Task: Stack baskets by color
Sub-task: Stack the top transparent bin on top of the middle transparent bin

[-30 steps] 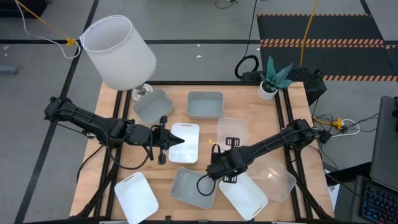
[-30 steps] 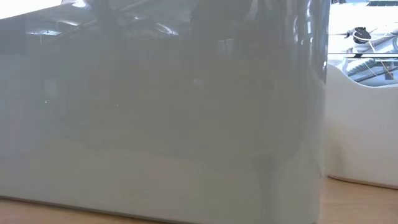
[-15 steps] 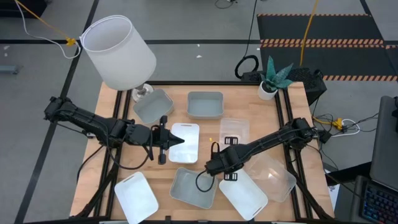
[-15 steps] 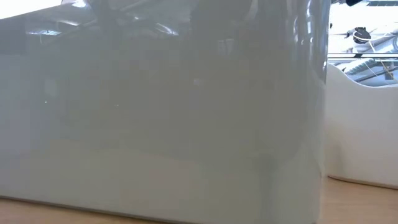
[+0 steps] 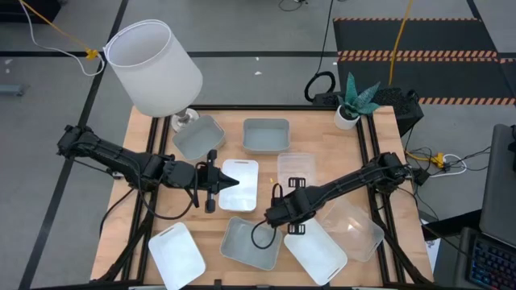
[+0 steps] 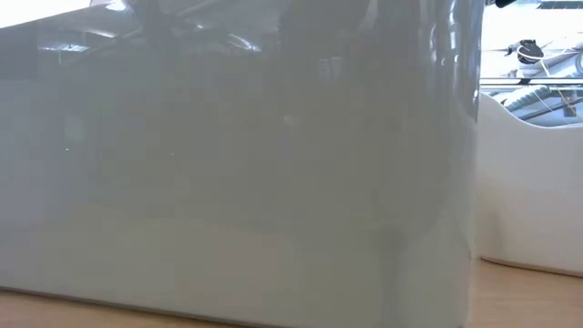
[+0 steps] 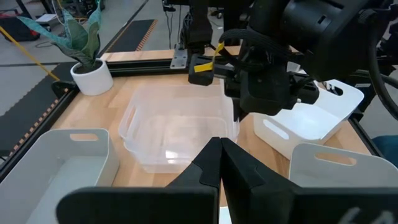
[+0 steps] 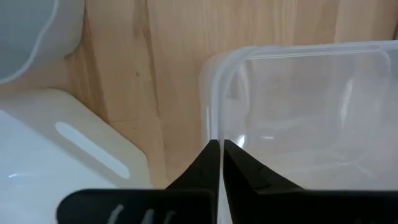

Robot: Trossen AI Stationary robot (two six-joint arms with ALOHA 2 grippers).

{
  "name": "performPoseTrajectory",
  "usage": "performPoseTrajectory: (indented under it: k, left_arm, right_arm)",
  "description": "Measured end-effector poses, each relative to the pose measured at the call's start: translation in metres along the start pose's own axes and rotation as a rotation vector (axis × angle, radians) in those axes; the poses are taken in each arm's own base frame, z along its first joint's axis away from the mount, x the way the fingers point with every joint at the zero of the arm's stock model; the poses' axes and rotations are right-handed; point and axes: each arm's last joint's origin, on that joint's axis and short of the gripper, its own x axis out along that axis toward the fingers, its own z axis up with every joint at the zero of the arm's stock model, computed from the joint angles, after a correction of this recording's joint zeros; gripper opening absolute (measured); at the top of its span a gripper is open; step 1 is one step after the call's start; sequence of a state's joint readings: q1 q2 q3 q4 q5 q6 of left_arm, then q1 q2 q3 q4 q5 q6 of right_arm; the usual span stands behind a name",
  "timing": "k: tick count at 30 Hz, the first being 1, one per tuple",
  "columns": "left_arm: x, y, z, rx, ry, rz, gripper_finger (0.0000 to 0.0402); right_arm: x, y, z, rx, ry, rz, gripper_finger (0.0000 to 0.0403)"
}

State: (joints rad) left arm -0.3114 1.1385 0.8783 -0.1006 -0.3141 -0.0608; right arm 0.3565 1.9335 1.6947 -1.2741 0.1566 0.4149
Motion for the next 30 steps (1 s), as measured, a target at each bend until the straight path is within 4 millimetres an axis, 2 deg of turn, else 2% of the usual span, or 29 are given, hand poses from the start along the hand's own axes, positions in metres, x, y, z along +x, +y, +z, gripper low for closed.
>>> performPoseTrajectory:
  k: [19, 30]
  left_arm:
    - [0.0000, 0.0001, 0.0000, -0.002, 0.000, 0.001, 0.0008]
    - [0.0000, 0.0000, 0.0000, -0.003, 0.000, 0.000, 0.0008]
  right_arm:
    - [-0.0001, 0.0011, 0.0021, -0.005, -0.022, 0.010, 0.0005]
    - [0.0003, 0.0022, 0.0039, -0.010, -0.041, 0.017, 0.0078]
